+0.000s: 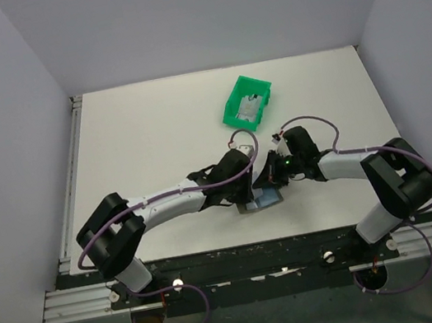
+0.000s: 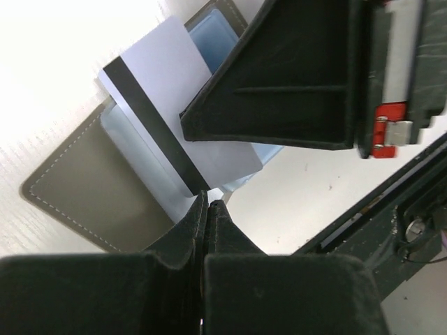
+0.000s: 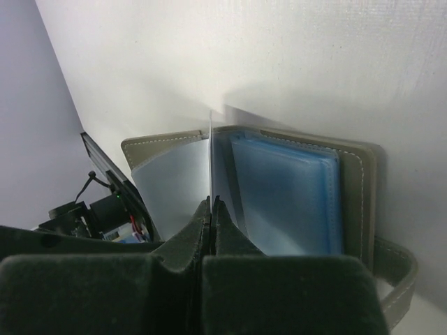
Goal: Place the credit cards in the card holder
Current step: Turn over the card holder at the center of the board.
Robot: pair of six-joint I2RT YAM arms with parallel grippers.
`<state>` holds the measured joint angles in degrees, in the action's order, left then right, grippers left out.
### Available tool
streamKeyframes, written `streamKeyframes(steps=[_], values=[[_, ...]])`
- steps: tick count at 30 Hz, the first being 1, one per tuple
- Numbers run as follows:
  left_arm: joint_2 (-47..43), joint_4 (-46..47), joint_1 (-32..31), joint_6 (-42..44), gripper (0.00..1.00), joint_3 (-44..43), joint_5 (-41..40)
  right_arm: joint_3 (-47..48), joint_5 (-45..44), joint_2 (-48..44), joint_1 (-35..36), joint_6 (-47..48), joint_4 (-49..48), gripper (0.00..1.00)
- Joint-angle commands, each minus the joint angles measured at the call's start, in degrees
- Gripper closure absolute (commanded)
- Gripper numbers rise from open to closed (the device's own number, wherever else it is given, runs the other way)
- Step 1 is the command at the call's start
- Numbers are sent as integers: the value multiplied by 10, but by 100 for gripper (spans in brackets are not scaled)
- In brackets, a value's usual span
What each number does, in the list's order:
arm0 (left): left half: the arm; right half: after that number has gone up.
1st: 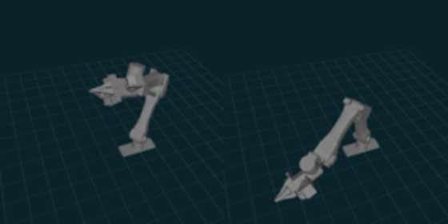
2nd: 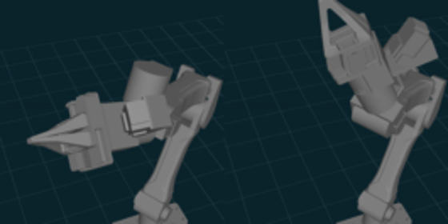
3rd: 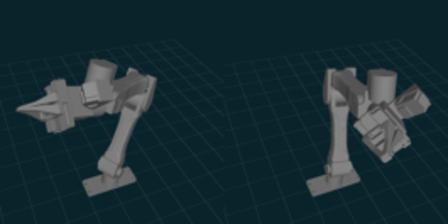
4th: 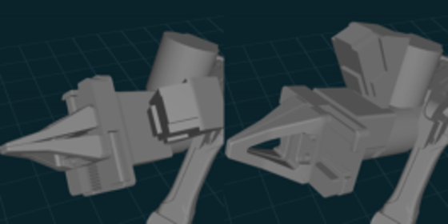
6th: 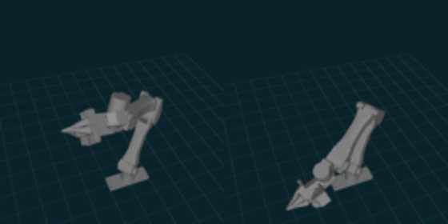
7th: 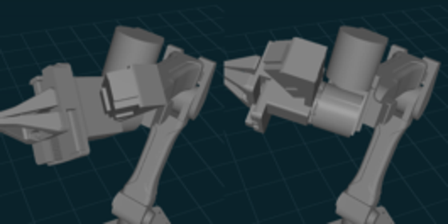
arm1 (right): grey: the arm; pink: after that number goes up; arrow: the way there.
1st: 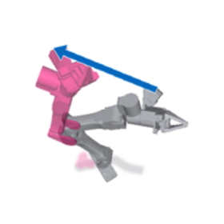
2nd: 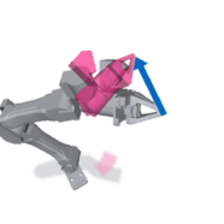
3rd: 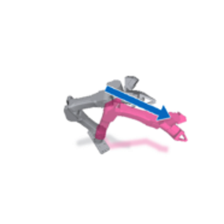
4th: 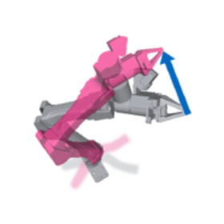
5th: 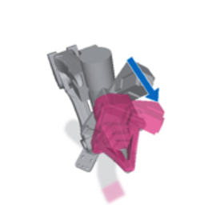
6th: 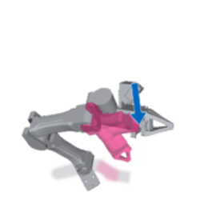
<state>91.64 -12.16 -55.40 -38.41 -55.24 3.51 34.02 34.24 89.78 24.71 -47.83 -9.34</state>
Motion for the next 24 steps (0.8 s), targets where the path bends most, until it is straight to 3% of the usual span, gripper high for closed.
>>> streamKeyframes(steps=[1,10,15,24], values=[[26,4,0,1,100,10,-2,12,1,8,3,13,17,100],[39,9,1,-10,100,30,-13,23,-58,-59,3,43,92,99],[55,17,0,-16,100,27,-11,43,-119,-113,3,73,185,100],[72,19,0,-10,100,11,-10,71,-198,-138,3,128,287,100]])
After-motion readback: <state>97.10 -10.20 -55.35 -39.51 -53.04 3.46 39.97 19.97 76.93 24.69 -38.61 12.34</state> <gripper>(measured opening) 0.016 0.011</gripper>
